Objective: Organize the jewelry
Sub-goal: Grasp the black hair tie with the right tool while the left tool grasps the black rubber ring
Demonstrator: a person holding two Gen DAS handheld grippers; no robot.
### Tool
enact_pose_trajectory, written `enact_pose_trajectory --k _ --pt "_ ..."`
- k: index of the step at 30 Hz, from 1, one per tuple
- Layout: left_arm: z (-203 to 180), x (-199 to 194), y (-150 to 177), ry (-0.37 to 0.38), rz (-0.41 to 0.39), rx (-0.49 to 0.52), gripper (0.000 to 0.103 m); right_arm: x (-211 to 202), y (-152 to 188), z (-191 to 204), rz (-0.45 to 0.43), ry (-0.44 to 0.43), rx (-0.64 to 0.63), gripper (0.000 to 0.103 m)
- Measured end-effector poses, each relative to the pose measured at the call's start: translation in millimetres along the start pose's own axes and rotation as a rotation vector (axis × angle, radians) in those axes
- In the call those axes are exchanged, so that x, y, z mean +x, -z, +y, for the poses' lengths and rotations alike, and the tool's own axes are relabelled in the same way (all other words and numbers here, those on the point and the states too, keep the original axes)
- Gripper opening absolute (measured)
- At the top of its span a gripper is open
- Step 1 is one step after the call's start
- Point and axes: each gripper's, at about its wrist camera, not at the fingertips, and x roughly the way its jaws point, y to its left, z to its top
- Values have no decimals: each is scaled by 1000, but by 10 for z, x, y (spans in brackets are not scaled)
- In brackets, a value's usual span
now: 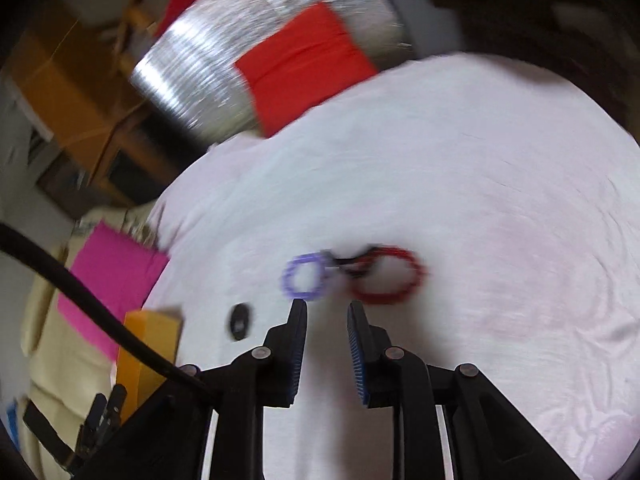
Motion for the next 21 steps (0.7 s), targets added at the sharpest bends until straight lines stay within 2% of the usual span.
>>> enact_pose_trajectory --k 4,7,12,17,21 --pt "-386 61 29 54 28 103 77 -13 -109 -359 7 -7 103 25" --pt "-526 122 46 97 54 126 77 14 -175 -450 16 15 94 36" --pt "-721 224 47 99 75 158 77 172 -318 -572 34 -68 140 38" --pt "-684 307 13 100 72 146 77 472 -407 -508 70 -160 180 38" --pt "-568 472 -24 132 107 105 77 709 -435 -478 100 -174 219 38"
